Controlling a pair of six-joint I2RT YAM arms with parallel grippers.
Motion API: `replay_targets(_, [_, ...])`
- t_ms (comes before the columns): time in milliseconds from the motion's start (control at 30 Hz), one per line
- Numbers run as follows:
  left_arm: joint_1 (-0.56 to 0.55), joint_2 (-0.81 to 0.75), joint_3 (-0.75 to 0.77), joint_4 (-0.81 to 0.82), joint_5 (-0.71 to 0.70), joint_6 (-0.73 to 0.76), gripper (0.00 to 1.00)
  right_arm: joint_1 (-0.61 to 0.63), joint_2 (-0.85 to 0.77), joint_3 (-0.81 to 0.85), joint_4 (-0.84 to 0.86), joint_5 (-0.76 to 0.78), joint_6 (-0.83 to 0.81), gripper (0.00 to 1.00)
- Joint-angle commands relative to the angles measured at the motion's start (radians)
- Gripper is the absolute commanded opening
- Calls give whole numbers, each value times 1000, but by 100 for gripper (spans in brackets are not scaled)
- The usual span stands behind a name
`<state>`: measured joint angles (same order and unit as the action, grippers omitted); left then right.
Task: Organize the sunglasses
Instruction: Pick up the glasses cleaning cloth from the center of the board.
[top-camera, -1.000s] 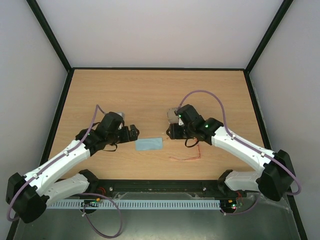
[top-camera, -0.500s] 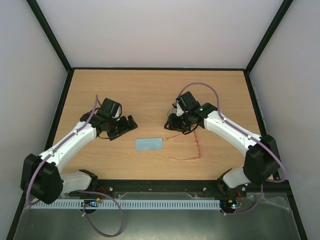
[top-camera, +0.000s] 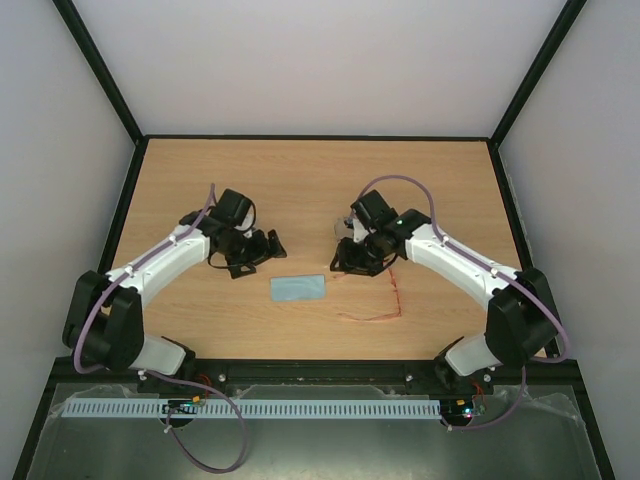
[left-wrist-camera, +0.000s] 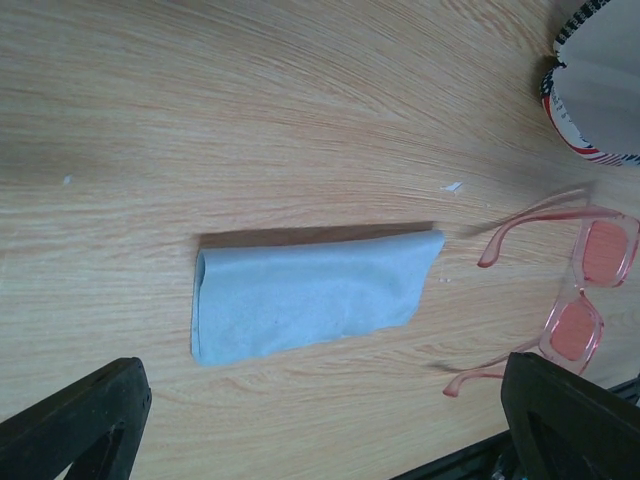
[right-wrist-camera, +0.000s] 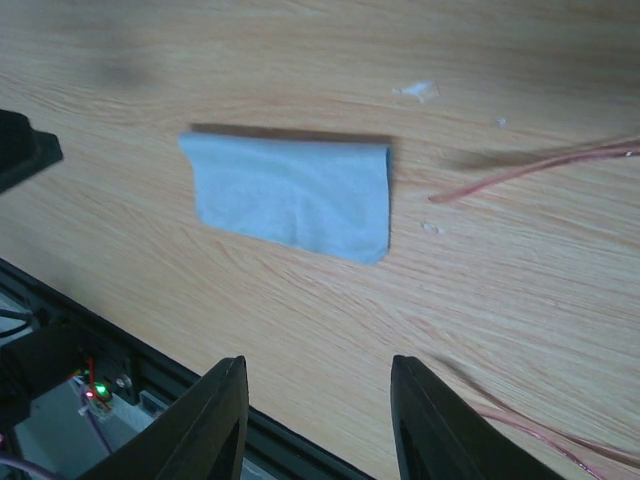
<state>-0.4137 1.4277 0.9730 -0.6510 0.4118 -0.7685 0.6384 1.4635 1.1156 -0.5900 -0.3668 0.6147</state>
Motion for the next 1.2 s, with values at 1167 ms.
replay_targets(1167, [-174,-242,-176,189,-220,-69,99,207,-1,-119,147,125,74,41])
